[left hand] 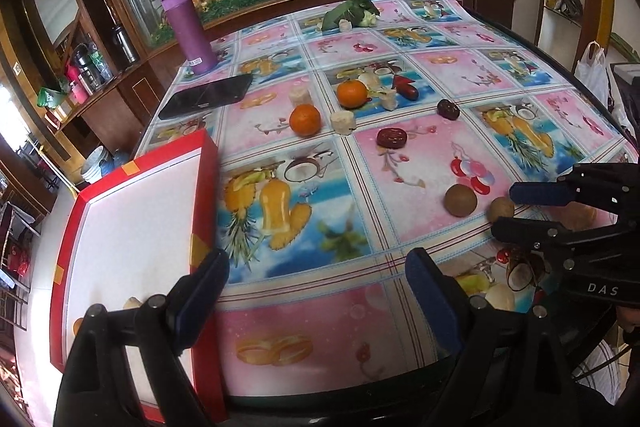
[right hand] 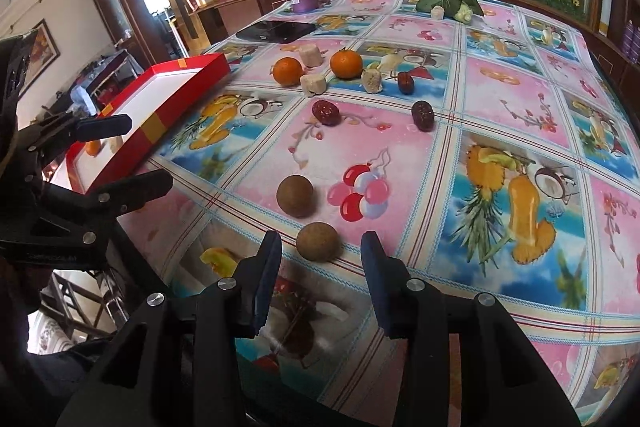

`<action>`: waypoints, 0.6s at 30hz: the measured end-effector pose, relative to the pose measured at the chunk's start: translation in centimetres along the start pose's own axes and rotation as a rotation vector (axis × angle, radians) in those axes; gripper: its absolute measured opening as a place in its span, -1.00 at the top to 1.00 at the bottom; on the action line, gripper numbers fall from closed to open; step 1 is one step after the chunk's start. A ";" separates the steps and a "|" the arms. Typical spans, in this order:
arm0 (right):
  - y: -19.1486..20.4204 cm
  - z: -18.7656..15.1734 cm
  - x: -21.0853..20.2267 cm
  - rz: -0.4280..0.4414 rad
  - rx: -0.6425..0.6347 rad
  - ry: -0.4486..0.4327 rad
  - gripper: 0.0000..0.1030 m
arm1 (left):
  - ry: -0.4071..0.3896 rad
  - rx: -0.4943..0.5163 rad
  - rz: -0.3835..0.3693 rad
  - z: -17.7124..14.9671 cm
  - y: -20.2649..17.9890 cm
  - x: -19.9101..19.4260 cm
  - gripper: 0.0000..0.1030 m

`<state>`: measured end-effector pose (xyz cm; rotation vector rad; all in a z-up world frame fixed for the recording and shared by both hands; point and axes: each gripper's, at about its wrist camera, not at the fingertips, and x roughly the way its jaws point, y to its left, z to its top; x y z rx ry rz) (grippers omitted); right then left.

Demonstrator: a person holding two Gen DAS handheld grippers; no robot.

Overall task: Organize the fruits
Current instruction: 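Grasp a brown round fruit with the left tool while the right tool grasps another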

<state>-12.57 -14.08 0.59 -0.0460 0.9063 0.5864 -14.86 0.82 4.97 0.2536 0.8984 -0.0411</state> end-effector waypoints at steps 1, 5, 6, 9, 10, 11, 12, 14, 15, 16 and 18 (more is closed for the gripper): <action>0.1 0.0 0.2 0.001 -0.001 0.004 0.22 | 0.002 0.001 -0.002 0.0 -0.1 0.1 -0.77; 0.2 0.0 0.7 -0.014 -0.008 0.009 0.43 | 0.009 0.020 -0.011 0.4 -0.6 0.6 -0.77; 0.1 0.0 0.7 -0.018 -0.007 0.010 0.50 | 0.010 0.023 -0.017 0.6 -0.7 0.7 -0.77; -0.7 -0.1 0.5 -0.025 0.007 0.000 0.57 | 0.015 0.029 -0.042 1.1 -1.0 0.9 -0.77; -0.9 -0.1 0.3 -0.033 0.014 -0.001 0.57 | 0.018 0.032 -0.052 1.3 -1.2 1.0 -0.77; -1.3 -0.2 0.2 -0.036 0.024 -0.003 0.57 | 0.019 0.034 -0.064 1.6 -1.5 1.1 -0.77; -1.8 -0.4 0.0 -0.040 0.035 -0.004 0.57 | 0.021 0.038 -0.080 1.7 -1.9 1.2 -0.77; -2.5 -0.4 -0.3 -0.060 0.053 -0.007 0.57 | 0.030 0.042 -0.122 2.2 -2.7 1.7 -0.77; -2.9 -0.4 -0.5 -0.067 0.061 -0.008 0.57 | 0.038 0.043 -0.144 2.4 -3.1 2.0 -0.77; -3.3 -0.5 -0.6 -0.070 0.070 -0.009 0.56 | 0.045 0.045 -0.163 2.6 -3.6 2.4 -0.77; -3.9 -0.6 -0.8 -0.073 0.087 -0.012 0.56 | 0.064 0.054 -0.183 2.9 -4.6 3.3 -0.77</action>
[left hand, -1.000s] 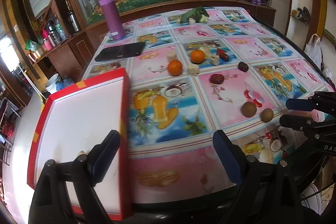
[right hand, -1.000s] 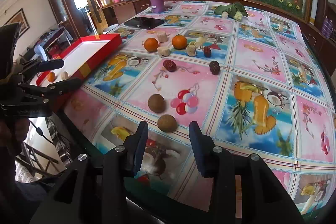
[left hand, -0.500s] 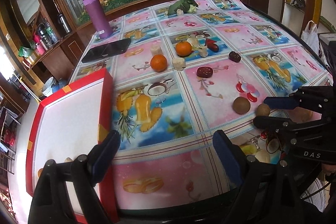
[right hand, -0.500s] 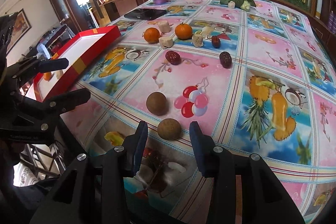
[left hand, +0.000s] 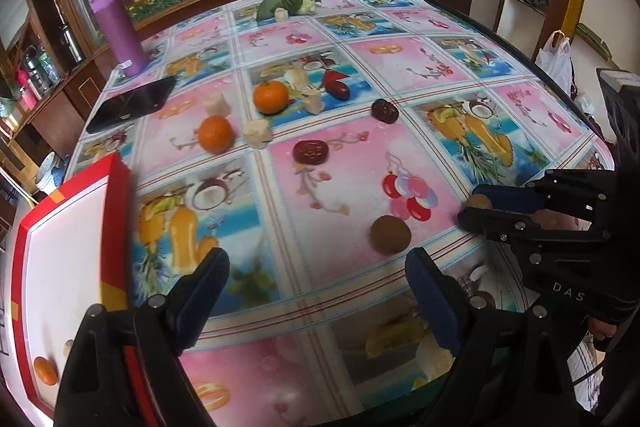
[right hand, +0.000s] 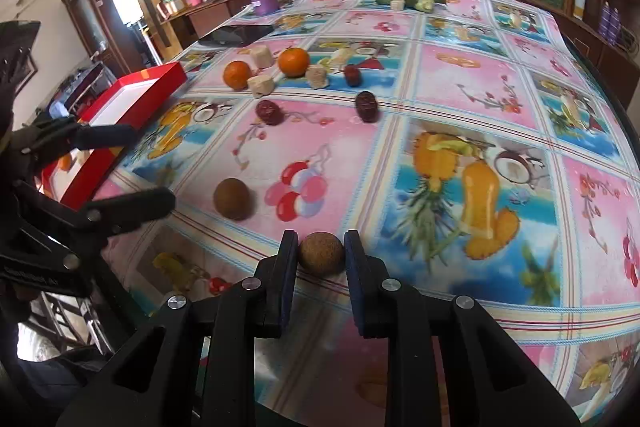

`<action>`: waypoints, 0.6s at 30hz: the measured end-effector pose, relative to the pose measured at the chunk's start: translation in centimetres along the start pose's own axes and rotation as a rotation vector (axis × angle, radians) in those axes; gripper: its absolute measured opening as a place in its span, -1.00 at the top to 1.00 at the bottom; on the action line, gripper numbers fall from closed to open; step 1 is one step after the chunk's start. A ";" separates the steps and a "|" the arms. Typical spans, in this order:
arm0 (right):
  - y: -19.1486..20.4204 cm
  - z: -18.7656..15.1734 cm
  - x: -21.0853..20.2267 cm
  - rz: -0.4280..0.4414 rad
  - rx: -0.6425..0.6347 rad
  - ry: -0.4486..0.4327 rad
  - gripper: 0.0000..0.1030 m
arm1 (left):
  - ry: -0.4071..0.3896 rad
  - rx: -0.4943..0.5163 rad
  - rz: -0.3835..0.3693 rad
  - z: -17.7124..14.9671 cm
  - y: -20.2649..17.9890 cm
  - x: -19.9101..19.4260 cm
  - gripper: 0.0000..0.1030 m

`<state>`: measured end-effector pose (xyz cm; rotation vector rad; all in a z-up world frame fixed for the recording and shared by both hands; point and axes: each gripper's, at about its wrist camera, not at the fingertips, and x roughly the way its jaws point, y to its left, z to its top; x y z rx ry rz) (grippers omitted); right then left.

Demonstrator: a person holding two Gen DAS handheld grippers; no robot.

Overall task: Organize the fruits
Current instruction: 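Grasp a brown round fruit with the left tool while the right tool grasps another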

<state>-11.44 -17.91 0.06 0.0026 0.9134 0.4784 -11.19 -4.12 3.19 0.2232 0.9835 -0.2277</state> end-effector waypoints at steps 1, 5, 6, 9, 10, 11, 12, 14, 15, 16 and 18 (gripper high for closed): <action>-0.2 0.0 -0.1 -0.002 0.004 -0.002 0.56 | 0.008 -0.002 -0.005 0.2 -0.3 0.5 -0.72; -0.8 -0.1 -0.3 -0.003 0.011 -0.007 0.56 | 0.038 -0.015 -0.053 0.8 -1.1 2.1 -0.53; -0.9 -0.1 -0.3 0.000 0.013 -0.007 0.56 | 0.040 -0.016 -0.060 0.9 -1.3 2.4 -0.50; -1.1 0.0 -0.3 0.001 0.016 -0.006 0.56 | 0.056 -0.019 -0.077 1.0 -1.6 3.2 -0.25; -1.1 0.0 -0.3 0.000 0.014 -0.005 0.56 | 0.057 -0.018 -0.085 0.9 -1.6 3.3 -0.21; -1.0 0.1 -0.3 -0.002 0.013 -0.003 0.56 | 0.045 -0.012 -0.081 0.9 -1.8 3.3 -0.19; -1.0 0.1 -0.2 -0.004 0.014 -0.002 0.56 | 0.040 -0.007 -0.084 0.9 -1.8 3.3 -0.12; -0.9 0.2 -0.2 -0.010 0.012 0.001 0.56 | 0.027 -0.004 -0.097 1.0 -1.8 3.1 0.15; -0.8 0.3 -0.1 -0.014 0.008 0.004 0.56 | 0.021 0.000 -0.105 1.0 -1.8 3.1 0.32; -0.7 0.3 -0.1 -0.015 0.004 0.008 0.56 | 0.018 0.004 -0.113 1.0 -1.8 3.1 0.40; -0.4 0.4 0.0 -0.018 0.003 0.013 0.56 | 0.011 0.008 -0.123 0.9 -1.6 3.0 0.44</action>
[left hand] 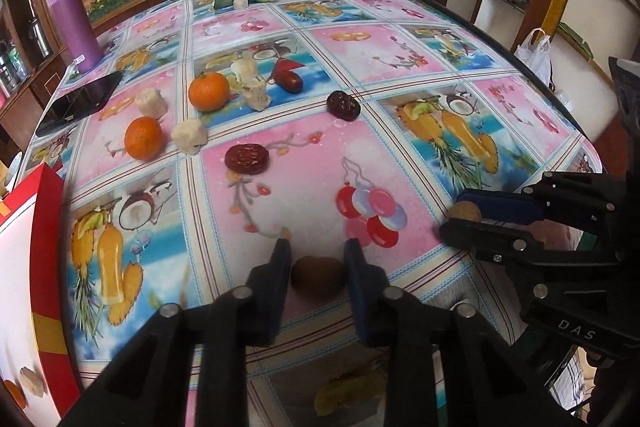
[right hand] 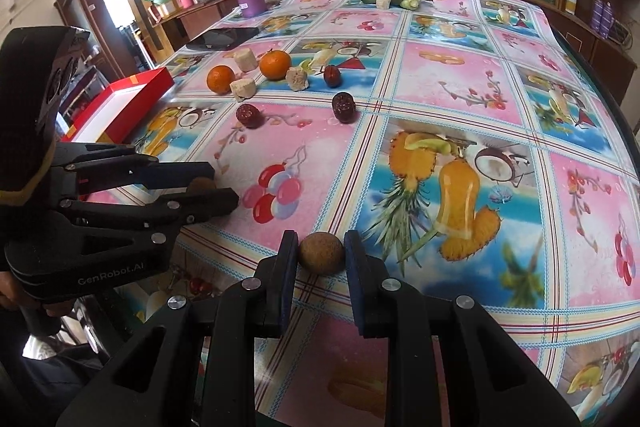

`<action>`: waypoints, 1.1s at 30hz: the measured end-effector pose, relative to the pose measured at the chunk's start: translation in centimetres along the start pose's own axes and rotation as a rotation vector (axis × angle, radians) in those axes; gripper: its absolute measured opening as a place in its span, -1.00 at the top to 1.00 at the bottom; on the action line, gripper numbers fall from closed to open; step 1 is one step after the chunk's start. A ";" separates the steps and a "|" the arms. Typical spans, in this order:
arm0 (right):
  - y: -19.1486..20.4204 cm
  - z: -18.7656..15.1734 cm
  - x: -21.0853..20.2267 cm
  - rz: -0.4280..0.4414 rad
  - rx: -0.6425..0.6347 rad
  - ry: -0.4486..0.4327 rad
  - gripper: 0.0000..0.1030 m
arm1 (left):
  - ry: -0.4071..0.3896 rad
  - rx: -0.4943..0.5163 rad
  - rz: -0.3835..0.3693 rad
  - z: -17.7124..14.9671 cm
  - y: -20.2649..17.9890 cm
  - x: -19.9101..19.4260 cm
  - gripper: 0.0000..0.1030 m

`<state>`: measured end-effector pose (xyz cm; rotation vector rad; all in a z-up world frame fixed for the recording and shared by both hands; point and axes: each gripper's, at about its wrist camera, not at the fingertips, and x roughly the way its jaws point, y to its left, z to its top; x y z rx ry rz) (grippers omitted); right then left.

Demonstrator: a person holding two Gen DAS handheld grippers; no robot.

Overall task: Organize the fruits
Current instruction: 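Grasp a brown round fruit with the left tool while the right tool grasps another, then carry both brown round fruits in the two tools over the tray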

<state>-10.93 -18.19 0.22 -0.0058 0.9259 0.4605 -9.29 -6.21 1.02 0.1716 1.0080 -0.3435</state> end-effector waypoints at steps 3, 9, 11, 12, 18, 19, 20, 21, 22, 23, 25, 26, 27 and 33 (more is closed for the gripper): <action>0.5 0.2 0.0 -0.006 -0.004 0.006 0.57 | -0.020 -0.021 -0.006 -0.3 0.6 -0.5 0.44; 2.8 1.4 -0.1 -0.003 -0.039 -0.007 0.57 | -0.100 -0.058 0.030 -0.9 2.7 -3.7 0.44; 4.3 2.2 -0.3 0.006 -0.063 -0.028 0.57 | -0.134 -0.074 0.051 -1.1 3.7 -5.1 0.44; 5.2 2.6 -0.4 0.013 -0.075 -0.041 0.57 | -0.152 -0.083 0.060 -1.3 4.3 -5.9 0.44; 10.6 6.0 -0.5 0.088 -0.120 -0.106 0.57 | -0.249 -0.163 0.167 -3.1 8.8 -10.4 0.44; 11.5 6.5 -0.4 0.100 -0.127 -0.110 0.57 | -0.260 -0.181 0.187 -3.5 9.8 -11.0 0.44; 12.6 7.1 -0.1 0.113 -0.136 -0.109 0.57 | -0.271 -0.200 0.207 -4.0 10.8 -11.6 0.44; 13.6 7.6 0.2 0.121 -0.143 -0.108 0.57 | -0.280 -0.221 0.228 -4.5 11.9 -12.1 0.44; 14.8 8.1 0.6 0.133 -0.151 -0.106 0.57 | -0.286 -0.242 0.248 -5.0 13.0 -12.6 0.44; 15.8 8.5 1.0 0.144 -0.158 -0.104 0.57 | -0.290 -0.264 0.266 -5.6 14.2 -13.0 0.44; 18.0 9.4 1.9 0.164 -0.173 -0.097 0.57 | -0.296 -0.311 0.297 -6.8 16.5 -13.7 0.44; 19.0 9.8 2.3 0.170 -0.180 -0.095 0.57 | -0.296 -0.334 0.312 -7.4 17.6 -14.0 0.44; 19.9 10.1 2.8 0.176 -0.187 -0.091 0.57 | -0.296 -0.355 0.328 -7.9 18.7 -14.2 0.44; 25.1 11.8 6.2 0.203 -0.226 -0.052 0.57 | -0.263 -0.451 0.414 -10.2 24.6 -14.0 0.44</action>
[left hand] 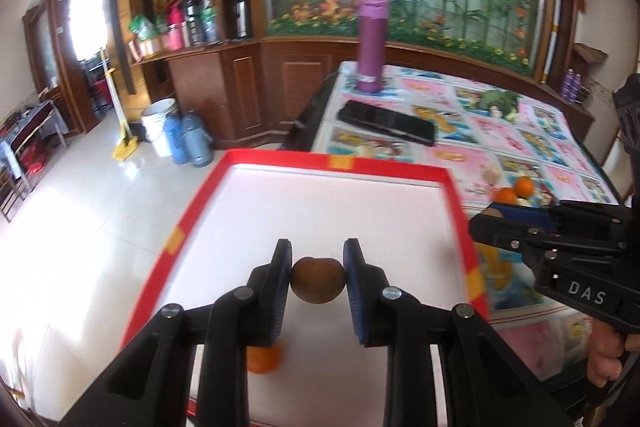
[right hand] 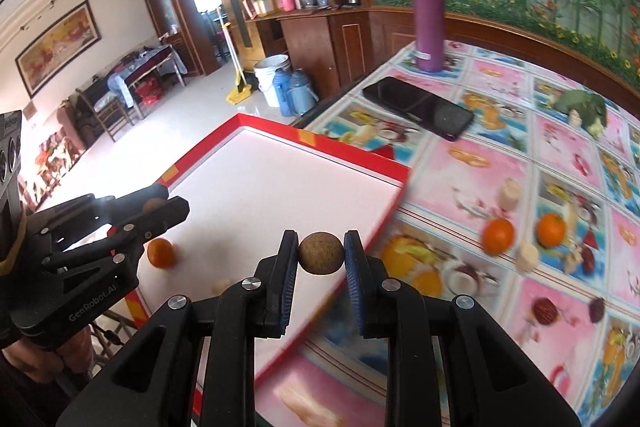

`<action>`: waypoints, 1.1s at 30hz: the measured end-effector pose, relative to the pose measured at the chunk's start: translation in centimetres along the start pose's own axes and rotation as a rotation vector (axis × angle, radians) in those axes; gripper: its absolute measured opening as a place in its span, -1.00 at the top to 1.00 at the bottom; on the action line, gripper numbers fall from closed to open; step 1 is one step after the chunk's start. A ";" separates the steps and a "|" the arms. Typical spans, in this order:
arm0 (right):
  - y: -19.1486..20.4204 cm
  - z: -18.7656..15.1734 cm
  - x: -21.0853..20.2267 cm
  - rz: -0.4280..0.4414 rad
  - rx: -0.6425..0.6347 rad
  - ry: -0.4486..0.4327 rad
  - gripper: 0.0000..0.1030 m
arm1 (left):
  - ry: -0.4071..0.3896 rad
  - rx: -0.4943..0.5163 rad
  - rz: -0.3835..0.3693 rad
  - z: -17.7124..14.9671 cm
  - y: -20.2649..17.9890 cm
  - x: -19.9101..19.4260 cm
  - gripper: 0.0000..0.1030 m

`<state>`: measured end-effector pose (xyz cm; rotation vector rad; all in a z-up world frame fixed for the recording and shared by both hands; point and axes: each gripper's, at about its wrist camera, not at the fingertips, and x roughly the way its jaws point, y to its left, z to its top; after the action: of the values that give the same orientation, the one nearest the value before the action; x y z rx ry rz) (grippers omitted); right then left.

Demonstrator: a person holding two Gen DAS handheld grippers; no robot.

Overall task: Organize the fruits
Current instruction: 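Carry both brown round fruits in the two tools over the tray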

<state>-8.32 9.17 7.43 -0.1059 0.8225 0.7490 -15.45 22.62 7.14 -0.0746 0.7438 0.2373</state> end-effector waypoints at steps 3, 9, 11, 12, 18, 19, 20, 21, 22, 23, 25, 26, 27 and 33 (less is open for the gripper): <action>1.1 0.8 2.1 0.003 0.000 0.028 0.57 | 0.030 -0.026 0.024 0.0 2.1 1.5 0.44; 2.4 1.5 5.5 0.019 0.001 0.090 0.57 | 0.083 -0.035 0.051 -0.5 3.9 3.6 0.44; 2.5 1.6 6.1 0.028 0.010 0.097 0.57 | 0.099 -0.026 0.059 -0.6 4.0 4.1 0.44; 2.5 1.7 6.4 0.028 0.014 0.097 0.57 | 0.109 -0.025 0.064 -0.7 4.1 4.3 0.44; 1.7 2.0 7.4 0.077 0.042 0.097 0.57 | 0.153 -0.011 0.108 -0.6 4.4 5.0 0.44; 1.6 2.0 7.5 0.088 0.043 0.105 0.57 | 0.162 -0.007 0.118 -0.6 4.3 5.1 0.44; 1.6 1.9 7.6 0.094 0.046 0.121 0.57 | 0.173 -0.005 0.127 -0.6 4.2 5.3 0.44; 1.5 1.8 7.7 0.107 0.052 0.142 0.57 | 0.184 -0.004 0.135 -0.6 4.1 5.5 0.44; 1.4 1.5 7.8 0.127 0.056 0.157 0.57 | 0.192 -0.005 0.141 -0.6 4.0 5.7 0.44; 1.1 1.2 7.9 0.128 0.062 0.173 0.57 | 0.198 -0.002 0.149 -0.7 3.7 5.8 0.44; 0.9 1.1 7.8 0.112 0.054 0.163 0.57 | 0.217 0.011 0.164 -0.9 3.2 6.2 0.44; 0.9 1.0 7.7 0.098 0.047 0.158 0.57 | 0.215 0.015 0.176 -1.0 3.1 6.1 0.44; 0.8 1.0 7.6 0.094 0.044 0.159 0.57 | 0.217 0.023 0.188 -1.0 3.0 6.1 0.44; 1.4 0.6 7.2 0.074 0.029 0.157 0.56 | 0.217 0.014 0.235 -1.1 2.6 5.9 0.43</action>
<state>-5.65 14.50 3.07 -0.1099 0.9903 0.8058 -12.64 26.07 2.38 0.0005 0.9716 0.4529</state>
